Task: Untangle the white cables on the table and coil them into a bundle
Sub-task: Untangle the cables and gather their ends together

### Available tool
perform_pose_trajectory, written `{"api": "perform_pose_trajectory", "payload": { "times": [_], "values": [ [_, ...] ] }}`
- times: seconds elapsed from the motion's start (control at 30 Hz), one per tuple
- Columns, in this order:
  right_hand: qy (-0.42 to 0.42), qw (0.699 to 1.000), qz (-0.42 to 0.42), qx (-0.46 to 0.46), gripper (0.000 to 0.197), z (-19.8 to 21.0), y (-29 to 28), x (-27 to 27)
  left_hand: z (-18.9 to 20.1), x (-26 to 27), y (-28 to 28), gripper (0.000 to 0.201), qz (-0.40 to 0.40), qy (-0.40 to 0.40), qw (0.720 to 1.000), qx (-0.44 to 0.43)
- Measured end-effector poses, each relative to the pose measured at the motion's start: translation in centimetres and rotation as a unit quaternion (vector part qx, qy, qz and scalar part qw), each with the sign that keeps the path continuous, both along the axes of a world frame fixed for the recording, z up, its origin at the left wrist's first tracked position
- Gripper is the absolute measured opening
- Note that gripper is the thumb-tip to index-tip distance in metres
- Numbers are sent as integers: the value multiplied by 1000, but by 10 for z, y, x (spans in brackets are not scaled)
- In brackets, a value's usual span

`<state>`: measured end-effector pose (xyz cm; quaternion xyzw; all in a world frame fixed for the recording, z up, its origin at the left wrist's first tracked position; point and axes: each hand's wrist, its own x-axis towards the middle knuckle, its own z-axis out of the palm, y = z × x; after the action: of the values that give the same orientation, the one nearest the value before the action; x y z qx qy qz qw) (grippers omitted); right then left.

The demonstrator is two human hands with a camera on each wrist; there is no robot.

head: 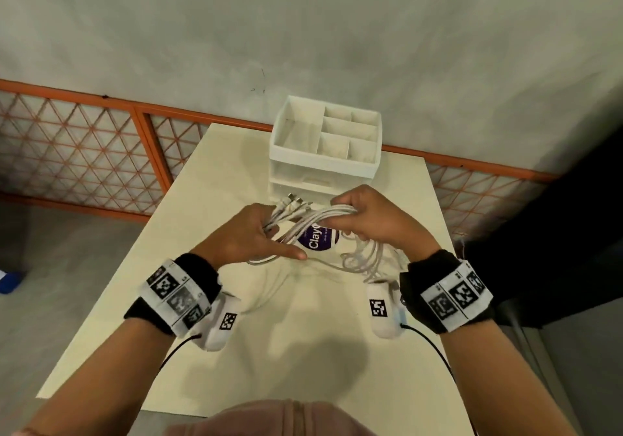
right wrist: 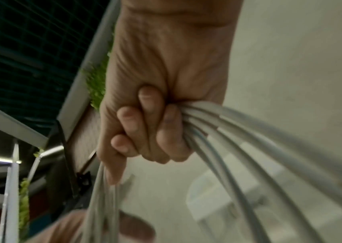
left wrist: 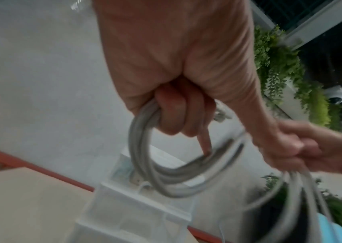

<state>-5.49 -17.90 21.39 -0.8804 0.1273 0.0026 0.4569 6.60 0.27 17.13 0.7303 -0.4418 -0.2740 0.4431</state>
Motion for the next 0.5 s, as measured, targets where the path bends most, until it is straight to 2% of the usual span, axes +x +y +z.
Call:
{"api": "perform_pose_trajectory", "payload": {
  "times": [0.03, 0.07, 0.13, 0.23, 0.3, 0.37, 0.5],
  "values": [
    [-13, 1000, 0, 7, 21, 6, 0, 0, -1, -2, -5, 23, 4, 0, 1000, -7],
    [-18, 1000, -6, 15, 19, 11, -1, -1, -2, -2, -8, 33, 25, -1, 999, -25],
    [-9, 999, -13, 27, 23, 13, -9, -3, 3, 2, -11, 40, 95, -5, 991, -90],
    [39, 999, -1, 35, 30, -7, -25, -11, 23, 17, -8, 21, 168, 27, 964, -203],
    [60, 997, -26, 32, 36, -26, -34, -18, 28, 27, -6, 22, 187, 41, 949, -249],
    [62, 996, -52, 30, 39, -39, -41, -23, 24, 33, -5, 28, 203, 45, 943, -261],
    [39, 996, -73, 36, 29, -41, -56, -29, 1, 37, -4, 25, 258, 77, 936, -227]
  ]
}}
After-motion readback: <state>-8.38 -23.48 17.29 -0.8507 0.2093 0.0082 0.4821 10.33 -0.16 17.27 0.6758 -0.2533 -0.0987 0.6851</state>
